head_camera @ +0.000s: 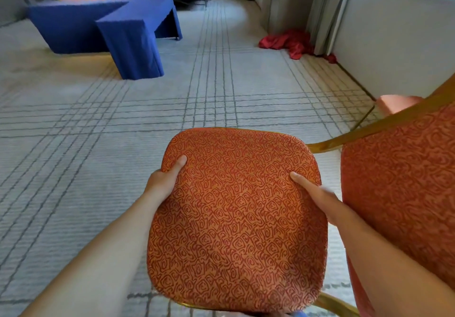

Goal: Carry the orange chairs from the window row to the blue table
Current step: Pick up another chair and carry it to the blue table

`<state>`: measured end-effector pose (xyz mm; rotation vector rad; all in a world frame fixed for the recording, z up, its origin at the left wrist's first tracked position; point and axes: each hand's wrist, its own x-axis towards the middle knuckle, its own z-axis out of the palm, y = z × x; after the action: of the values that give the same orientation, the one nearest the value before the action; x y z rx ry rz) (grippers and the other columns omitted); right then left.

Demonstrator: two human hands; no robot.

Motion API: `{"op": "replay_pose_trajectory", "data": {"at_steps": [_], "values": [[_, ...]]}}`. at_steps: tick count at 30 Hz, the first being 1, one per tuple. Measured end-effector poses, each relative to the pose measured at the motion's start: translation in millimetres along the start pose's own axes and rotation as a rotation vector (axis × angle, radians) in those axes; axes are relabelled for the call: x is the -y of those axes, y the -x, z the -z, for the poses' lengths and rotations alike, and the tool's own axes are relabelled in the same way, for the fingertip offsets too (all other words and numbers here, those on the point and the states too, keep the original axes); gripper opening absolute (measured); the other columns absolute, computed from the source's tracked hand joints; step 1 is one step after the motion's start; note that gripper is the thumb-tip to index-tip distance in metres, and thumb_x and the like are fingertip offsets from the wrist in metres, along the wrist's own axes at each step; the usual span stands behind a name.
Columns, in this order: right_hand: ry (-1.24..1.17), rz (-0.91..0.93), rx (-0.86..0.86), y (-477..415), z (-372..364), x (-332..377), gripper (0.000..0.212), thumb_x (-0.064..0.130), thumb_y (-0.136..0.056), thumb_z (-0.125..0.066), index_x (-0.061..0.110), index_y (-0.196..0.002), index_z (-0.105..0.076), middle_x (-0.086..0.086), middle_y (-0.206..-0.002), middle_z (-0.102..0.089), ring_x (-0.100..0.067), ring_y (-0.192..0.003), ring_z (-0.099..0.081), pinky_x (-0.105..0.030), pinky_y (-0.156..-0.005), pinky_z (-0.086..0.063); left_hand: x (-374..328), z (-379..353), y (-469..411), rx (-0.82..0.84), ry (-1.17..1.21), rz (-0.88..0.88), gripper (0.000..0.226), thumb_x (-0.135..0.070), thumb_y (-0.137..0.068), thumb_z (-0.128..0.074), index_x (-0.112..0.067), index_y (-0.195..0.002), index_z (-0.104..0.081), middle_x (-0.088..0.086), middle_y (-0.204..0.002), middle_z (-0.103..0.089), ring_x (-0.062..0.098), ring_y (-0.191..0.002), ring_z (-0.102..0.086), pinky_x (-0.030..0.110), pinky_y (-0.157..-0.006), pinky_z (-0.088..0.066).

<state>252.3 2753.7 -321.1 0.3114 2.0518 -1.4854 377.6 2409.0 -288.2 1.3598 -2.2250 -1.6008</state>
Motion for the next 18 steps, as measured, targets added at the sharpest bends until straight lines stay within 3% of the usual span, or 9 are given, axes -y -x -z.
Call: {"op": "replay_pose_trajectory", "data": {"at_steps": [6, 18], "values": [[0.049, -0.044, 0.006, -109, -22, 61, 0.113, 0.081, -0.035, -0.079, 0.016, -0.126, -0.065, -0.007, -0.113, -0.071, -0.027, -0.103, -0.067, -0.044, -0.102, -0.05, -34, -31, -113, 0.022, 0.004, 0.058, 0.093, -0.078, -0.071, -0.053, -0.002, -0.124, -0.059, 0.02, -0.123, -0.061, 0.034, -0.112, -0.058, 0.036, -0.096, -0.042], [0.111, -0.037, 0.07, -351, -62, 260, 0.117, 0.08, -0.03, -0.079, 0.013, -0.125, -0.066, -0.009, -0.108, -0.072, -0.028, -0.098, -0.068, -0.043, -0.096, -0.053, -179, -63, -346, -0.059, 0.062, 0.124, 0.086, -0.076, -0.073, -0.054, -0.003, -0.119, -0.061, 0.018, -0.118, -0.063, 0.033, -0.11, -0.058, 0.032, -0.086, -0.04]]}}
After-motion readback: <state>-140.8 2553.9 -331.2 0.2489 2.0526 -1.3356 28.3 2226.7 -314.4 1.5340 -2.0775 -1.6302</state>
